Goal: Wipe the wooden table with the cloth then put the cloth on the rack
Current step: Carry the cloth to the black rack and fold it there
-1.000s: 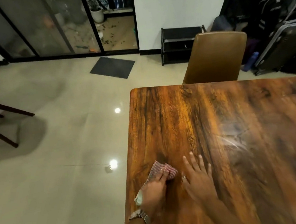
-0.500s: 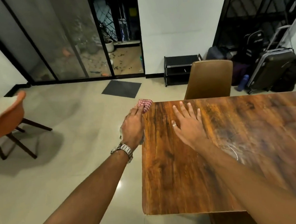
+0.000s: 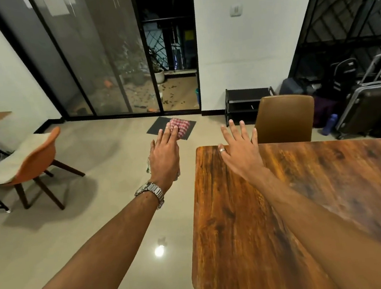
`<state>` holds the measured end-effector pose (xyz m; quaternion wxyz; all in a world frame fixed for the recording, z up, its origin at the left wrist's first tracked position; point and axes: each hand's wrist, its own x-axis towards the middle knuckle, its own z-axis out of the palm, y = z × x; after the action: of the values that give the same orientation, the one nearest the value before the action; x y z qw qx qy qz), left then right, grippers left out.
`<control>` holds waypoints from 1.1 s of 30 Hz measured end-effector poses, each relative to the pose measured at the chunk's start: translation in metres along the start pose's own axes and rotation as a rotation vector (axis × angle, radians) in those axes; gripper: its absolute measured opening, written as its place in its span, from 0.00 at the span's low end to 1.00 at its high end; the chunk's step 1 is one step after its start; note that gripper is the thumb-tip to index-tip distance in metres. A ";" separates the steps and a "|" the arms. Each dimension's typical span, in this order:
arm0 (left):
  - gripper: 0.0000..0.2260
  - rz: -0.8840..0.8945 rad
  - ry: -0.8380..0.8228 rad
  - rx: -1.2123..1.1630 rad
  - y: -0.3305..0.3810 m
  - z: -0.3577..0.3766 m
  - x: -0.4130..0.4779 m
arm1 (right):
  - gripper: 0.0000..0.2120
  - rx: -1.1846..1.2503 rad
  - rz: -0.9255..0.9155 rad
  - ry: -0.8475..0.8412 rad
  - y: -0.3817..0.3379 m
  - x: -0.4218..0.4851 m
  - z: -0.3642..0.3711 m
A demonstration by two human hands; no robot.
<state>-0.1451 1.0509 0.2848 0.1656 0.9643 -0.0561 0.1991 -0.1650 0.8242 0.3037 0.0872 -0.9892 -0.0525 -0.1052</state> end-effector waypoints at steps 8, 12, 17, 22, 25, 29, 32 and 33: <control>0.27 -0.003 -0.044 -0.010 -0.048 0.009 0.022 | 0.31 0.001 0.035 -0.045 -0.041 0.041 0.031; 0.28 0.034 -0.088 -0.022 -0.089 0.020 0.049 | 0.30 0.007 0.106 -0.074 -0.072 0.077 0.050; 0.28 0.098 -0.137 -0.037 -0.144 0.030 0.097 | 0.28 0.031 0.152 -0.051 -0.123 0.120 0.075; 0.26 0.141 -0.179 -0.034 -0.175 0.038 0.142 | 0.28 0.007 0.201 -0.070 -0.148 0.154 0.085; 0.26 0.170 -0.192 -0.060 -0.183 0.052 0.173 | 0.28 -0.005 0.234 -0.066 -0.145 0.181 0.091; 0.26 0.196 -0.234 -0.071 -0.183 0.076 0.214 | 0.29 -0.014 0.293 -0.068 -0.130 0.220 0.104; 0.25 0.229 -0.245 -0.091 -0.181 0.098 0.249 | 0.29 -0.012 0.326 -0.078 -0.112 0.253 0.120; 0.24 0.240 -0.246 -0.095 -0.181 0.109 0.264 | 0.29 -0.010 0.336 -0.074 -0.105 0.267 0.127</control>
<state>0.1678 1.1722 0.2433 0.1780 0.9588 -0.2000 0.0949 0.1073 0.9729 0.2561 0.0968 -0.9877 0.1111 -0.0530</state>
